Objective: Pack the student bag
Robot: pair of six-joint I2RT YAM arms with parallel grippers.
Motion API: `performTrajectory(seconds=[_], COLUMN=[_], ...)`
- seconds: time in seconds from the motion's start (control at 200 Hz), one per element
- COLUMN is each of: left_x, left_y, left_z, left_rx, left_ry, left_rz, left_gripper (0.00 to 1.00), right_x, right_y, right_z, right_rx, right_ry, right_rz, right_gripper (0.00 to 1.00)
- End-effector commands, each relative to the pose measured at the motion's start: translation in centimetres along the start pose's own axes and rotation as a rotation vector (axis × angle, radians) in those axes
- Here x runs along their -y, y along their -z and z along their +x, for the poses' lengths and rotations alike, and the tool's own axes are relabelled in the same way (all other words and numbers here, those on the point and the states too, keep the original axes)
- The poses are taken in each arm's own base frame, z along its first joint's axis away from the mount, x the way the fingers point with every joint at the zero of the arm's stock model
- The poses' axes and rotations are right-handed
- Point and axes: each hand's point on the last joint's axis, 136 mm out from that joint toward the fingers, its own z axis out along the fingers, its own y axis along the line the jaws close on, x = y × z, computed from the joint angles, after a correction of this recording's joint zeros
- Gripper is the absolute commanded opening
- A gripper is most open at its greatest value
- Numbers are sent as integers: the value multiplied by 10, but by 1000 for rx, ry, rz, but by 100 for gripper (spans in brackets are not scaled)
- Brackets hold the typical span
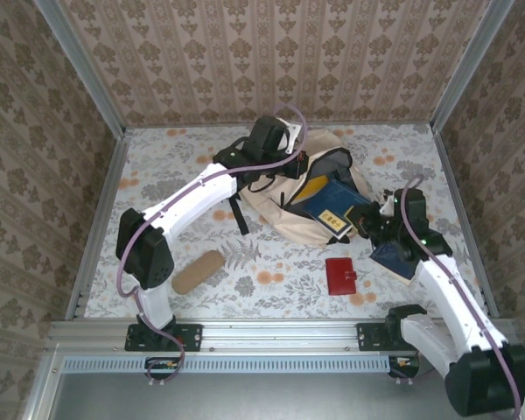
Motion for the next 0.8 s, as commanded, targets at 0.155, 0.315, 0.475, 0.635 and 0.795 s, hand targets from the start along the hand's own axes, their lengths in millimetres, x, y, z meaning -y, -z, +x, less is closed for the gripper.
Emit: performTrajectory(seconds=[0.155, 0.315, 0.475, 0.635, 0.795], left_x=[28, 28, 25, 20, 8], left_y=[39, 43, 48, 50, 53], left_z=[-29, -23, -18, -12, -14], left_rx=[121, 113, 106, 96, 101], left_ry=[-39, -37, -38, -26, 5], left_rz=[88, 87, 77, 63, 29], left_gripper=[0, 0, 0, 0, 0], right_x=[-53, -56, -49, -35, -30], right_y=[-50, -90, -137, -176, -217], right_z=[-48, -63, -66, -70, -68], right_rx=[123, 190, 179, 224, 221], right_ry=[-24, -54, -103, -119, -144], right_rz=[-139, -153, -139, -51, -16], right_gripper=[7, 8, 8, 9, 20])
